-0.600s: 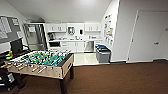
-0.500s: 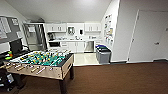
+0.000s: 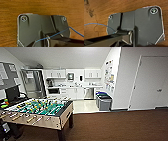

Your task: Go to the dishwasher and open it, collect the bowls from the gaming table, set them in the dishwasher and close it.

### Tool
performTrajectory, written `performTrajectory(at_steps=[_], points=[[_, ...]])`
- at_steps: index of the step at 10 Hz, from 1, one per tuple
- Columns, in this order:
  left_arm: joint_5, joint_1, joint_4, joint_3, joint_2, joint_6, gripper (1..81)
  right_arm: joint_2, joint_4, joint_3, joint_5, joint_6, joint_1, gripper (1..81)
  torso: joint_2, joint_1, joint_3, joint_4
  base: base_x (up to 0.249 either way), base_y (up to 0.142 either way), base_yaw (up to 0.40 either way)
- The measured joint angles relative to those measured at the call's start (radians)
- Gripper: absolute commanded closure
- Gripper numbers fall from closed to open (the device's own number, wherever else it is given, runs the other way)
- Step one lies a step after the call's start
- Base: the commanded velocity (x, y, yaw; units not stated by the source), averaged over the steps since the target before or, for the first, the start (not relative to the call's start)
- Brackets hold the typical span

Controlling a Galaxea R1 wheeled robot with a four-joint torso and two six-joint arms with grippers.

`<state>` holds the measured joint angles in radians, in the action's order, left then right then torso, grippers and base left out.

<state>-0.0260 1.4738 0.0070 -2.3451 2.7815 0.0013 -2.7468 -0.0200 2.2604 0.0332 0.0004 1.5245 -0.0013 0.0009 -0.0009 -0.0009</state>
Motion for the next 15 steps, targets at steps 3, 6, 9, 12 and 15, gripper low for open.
performTrajectory(at_steps=[3,6,9,12,15], points=[[-0.001,0.000,0.000,0.000,0.003,0.000,1.0,0.000,0.000,0.001,-0.003,0.000,-0.004,1.0,0.000,0.000,0.000,0.000,0.220,0.000,0.000],[-0.001,-0.002,0.000,-0.001,0.003,0.000,1.0,0.001,0.000,0.003,0.005,0.002,-0.004,1.0,0.000,0.000,0.000,0.000,0.276,0.000,0.000],[-0.003,-0.002,0.000,-0.001,0.006,0.000,1.0,0.001,0.000,0.003,0.007,0.000,-0.005,1.0,0.000,0.001,0.000,0.000,0.277,0.000,0.000],[-0.003,-0.002,0.000,-0.001,0.008,0.000,1.0,0.015,0.000,-0.002,0.007,0.000,-0.006,1.0,0.000,0.001,0.000,0.000,0.277,0.000,0.000],[-0.003,-0.002,0.000,-0.003,0.008,0.000,1.0,0.009,-0.001,-0.002,0.008,0.001,-0.007,1.0,0.000,0.001,0.000,0.000,0.277,0.000,0.000]])
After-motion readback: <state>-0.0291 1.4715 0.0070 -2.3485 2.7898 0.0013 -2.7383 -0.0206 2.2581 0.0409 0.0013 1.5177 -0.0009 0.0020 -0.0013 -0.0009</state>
